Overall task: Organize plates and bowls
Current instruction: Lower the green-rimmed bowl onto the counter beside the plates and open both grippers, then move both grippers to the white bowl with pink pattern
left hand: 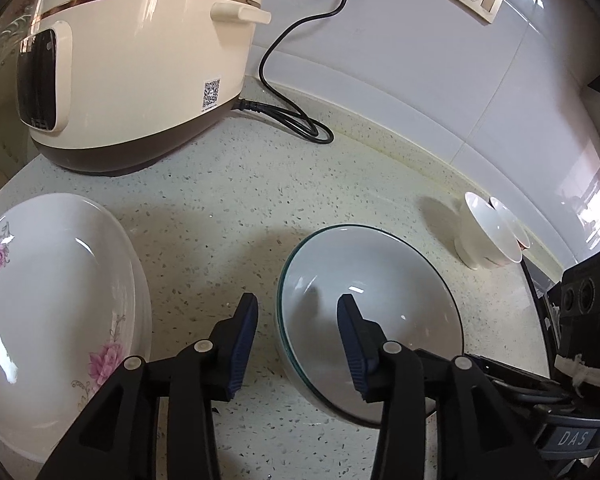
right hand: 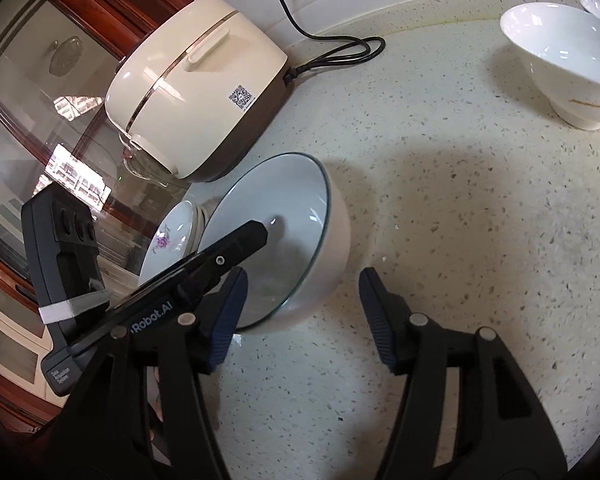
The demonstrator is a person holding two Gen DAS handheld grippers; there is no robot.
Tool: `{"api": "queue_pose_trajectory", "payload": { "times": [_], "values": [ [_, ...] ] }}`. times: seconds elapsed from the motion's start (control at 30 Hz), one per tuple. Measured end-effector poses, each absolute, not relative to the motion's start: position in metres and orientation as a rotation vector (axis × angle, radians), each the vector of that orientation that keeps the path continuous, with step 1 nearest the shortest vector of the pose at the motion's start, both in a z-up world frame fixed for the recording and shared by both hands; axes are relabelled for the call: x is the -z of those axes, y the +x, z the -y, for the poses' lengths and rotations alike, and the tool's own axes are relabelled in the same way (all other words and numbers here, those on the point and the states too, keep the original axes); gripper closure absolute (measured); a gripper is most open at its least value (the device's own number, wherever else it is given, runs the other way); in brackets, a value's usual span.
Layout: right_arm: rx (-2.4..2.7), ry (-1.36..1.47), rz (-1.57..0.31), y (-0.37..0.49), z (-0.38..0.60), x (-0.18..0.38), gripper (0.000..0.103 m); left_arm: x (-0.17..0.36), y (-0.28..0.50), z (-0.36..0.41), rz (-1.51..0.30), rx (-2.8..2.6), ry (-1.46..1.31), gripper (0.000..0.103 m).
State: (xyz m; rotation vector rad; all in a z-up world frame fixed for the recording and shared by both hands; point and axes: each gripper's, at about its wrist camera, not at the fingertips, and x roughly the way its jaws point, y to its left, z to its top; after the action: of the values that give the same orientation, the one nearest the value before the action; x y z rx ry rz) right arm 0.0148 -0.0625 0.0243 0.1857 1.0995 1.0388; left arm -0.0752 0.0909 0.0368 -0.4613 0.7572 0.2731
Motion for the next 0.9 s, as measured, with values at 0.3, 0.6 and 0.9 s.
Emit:
{"api": "queue_pose_trajectory", "payload": {
  "times": [0.3,0.6,0.9],
  "values": [
    [-0.998,0.185,-1.094,0.019,0.068,-0.024,0.032,-0.04,-0.076,-0.084,-0.736,-0.308,-0.397,0.053],
    [-0.999,0.241,-1.041,0.022,0.08,-0.035,0.024,-0.056,-0.087,-0.083,-0.645,-0.435,-0.308,0.02],
    [-0.915,0.243,-0.961,0.03,0.1,-0.047,0.022,-0.055,-0.083,-0.072,-0.643,-0.424,-0.271,0.019]
  ]
}}
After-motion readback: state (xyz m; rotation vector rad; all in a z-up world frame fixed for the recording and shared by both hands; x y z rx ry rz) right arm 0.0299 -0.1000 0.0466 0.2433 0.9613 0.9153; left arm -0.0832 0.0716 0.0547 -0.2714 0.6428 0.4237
